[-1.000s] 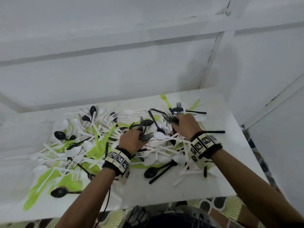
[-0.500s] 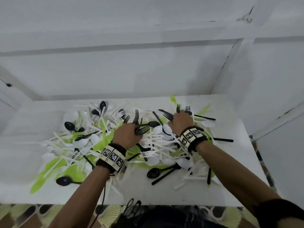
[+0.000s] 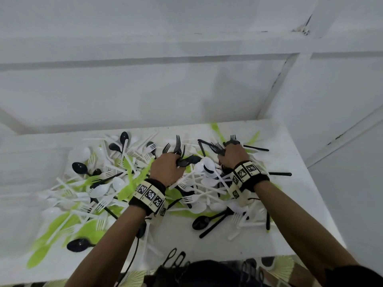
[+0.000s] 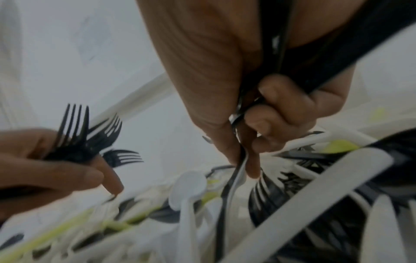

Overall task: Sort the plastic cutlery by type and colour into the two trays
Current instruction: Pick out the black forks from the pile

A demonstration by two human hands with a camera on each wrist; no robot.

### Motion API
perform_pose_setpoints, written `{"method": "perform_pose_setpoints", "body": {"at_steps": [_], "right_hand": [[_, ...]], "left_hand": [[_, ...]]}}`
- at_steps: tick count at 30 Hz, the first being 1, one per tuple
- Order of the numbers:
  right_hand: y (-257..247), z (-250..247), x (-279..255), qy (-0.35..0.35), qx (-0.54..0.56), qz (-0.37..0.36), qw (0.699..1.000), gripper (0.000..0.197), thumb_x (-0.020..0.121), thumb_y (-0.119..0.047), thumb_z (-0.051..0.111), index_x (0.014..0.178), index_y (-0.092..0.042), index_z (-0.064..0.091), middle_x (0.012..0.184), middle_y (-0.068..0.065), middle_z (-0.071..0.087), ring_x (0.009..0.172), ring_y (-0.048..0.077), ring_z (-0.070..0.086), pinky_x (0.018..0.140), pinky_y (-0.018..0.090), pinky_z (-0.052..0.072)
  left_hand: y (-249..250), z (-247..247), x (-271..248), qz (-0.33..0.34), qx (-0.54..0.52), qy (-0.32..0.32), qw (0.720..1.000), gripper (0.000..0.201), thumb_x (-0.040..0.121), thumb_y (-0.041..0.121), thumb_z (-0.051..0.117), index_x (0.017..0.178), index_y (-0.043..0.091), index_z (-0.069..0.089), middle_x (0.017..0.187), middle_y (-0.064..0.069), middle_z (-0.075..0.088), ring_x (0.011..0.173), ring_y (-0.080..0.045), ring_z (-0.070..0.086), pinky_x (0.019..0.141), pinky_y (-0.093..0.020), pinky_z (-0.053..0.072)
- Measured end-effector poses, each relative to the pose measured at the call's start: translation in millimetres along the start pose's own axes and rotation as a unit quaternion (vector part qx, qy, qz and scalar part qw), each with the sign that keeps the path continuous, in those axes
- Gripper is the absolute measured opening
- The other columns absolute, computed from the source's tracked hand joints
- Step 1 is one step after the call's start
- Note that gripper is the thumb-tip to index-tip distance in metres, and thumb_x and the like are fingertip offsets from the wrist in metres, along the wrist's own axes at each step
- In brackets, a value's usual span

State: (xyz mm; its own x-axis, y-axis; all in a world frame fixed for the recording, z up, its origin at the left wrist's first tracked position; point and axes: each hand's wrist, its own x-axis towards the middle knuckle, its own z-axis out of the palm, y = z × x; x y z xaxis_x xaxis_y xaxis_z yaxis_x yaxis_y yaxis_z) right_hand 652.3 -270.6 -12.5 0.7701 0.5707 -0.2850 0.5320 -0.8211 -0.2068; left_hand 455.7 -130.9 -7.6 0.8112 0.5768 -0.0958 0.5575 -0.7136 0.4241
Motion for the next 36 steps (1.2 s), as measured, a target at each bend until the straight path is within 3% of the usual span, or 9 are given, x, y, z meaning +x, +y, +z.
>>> {"method": "perform_pose_setpoints", "body": {"at_steps": [5,8,11,15,18,20,25,31,36], "right_hand": [[8.7,-17.7,-9.4,0.011,0.098,-0.039,0.994,0.039,0.089,-0.048,0.071,0.086,-0.008,0.069,0.084,0.01,0.066,0.09,0.031,0.066,0.074,0.034,0.049],[9.9,-29.0,-23.3,0.065,0.172,-0.057,0.981,0.044,0.089,-0.049,0.073,0.073,-0.009,0.065,0.063,0.003,0.055,0.07,0.026,0.06,0.065,0.033,0.041],[8.4,-44.8,-35.6,0.138,0.278,-0.058,0.949,0.034,0.088,-0.046,0.075,0.067,-0.021,0.065,0.061,0.003,0.06,0.062,0.017,0.058,0.063,0.032,0.043],[7.8,-56.0,-47.7,0.148,0.335,-0.064,0.928,0.025,0.088,-0.043,0.076,0.068,-0.033,0.065,0.061,-0.001,0.066,0.054,0.011,0.061,0.06,0.027,0.048],[14.1,-52.5,-50.2,0.179,0.348,-0.042,0.919,0.024,0.084,-0.045,0.079,0.069,-0.033,0.066,0.065,-0.01,0.07,0.057,0.004,0.062,0.067,0.028,0.052],[19.6,-48.1,-51.3,0.192,0.345,-0.016,0.919,0.027,0.08,-0.05,0.082,0.073,-0.026,0.071,0.067,-0.012,0.07,0.066,0.006,0.065,0.072,0.029,0.053],[29.3,-39.6,-55.9,0.121,0.346,-0.002,0.93,0.048,0.076,-0.064,0.079,0.076,-0.017,0.068,0.06,-0.001,0.068,0.055,0.014,0.064,0.06,0.029,0.053],[24.4,-41.9,-62.5,0.038,0.434,-0.018,0.9,0.05,0.077,-0.053,0.083,0.07,-0.014,0.054,0.046,-0.007,0.048,0.038,0.012,0.044,0.042,0.021,0.037],[21.2,-34.3,-61.2,0.042,0.424,0.006,0.905,0.053,0.076,-0.061,0.08,0.061,-0.016,0.056,0.042,-0.006,0.052,0.039,0.011,0.049,0.049,0.022,0.041]], "left_hand": [[7.2,-3.4,15.4,0.029,-0.069,0.002,0.997,0.02,0.089,0.031,0.066,0.076,0.017,0.062,0.071,0.006,0.056,0.079,-0.027,0.061,0.061,-0.032,0.039],[20.3,-0.8,25.9,0.048,-0.139,-0.003,0.989,0.036,0.086,0.05,0.07,0.07,0.02,0.058,0.064,0.009,0.051,0.069,-0.021,0.055,0.06,-0.034,0.039],[43.5,0.2,32.5,0.051,-0.214,-0.033,0.975,0.055,0.079,0.068,0.067,0.085,0.014,0.073,0.077,-0.001,0.068,0.076,-0.019,0.064,0.07,-0.038,0.049],[71.1,4.1,36.2,0.073,-0.313,-0.069,0.945,0.033,0.085,0.05,0.076,0.085,0.017,0.077,0.066,-0.007,0.065,0.052,-0.012,0.054,0.057,-0.032,0.043],[78.2,12.5,37.0,0.092,-0.302,-0.051,0.948,0.066,0.08,0.065,0.066,0.085,-0.001,0.07,0.066,-0.02,0.058,0.051,-0.016,0.049,0.055,-0.037,0.04],[80.2,14.9,35.2,0.116,-0.256,-0.047,0.958,0.064,0.082,0.064,0.064,0.08,0.0,0.068,0.067,-0.016,0.061,0.059,-0.022,0.056,0.06,-0.041,0.043],[74.6,15.9,34.2,0.136,-0.188,-0.047,0.971,0.031,0.092,0.038,0.072,0.083,0.009,0.073,0.07,-0.002,0.065,0.069,-0.025,0.062,0.064,-0.038,0.046],[64.2,12.5,28.9,0.094,-0.276,-0.078,0.953,0.041,0.089,0.043,0.073,0.062,0.014,0.066,0.053,-0.004,0.056,0.044,-0.014,0.048,0.049,-0.03,0.039],[55.7,16.0,29.6,0.103,-0.266,-0.031,0.958,0.064,0.076,0.067,0.058,0.075,0.005,0.072,0.066,-0.013,0.067,0.06,-0.024,0.061,0.062,-0.041,0.049]]}}
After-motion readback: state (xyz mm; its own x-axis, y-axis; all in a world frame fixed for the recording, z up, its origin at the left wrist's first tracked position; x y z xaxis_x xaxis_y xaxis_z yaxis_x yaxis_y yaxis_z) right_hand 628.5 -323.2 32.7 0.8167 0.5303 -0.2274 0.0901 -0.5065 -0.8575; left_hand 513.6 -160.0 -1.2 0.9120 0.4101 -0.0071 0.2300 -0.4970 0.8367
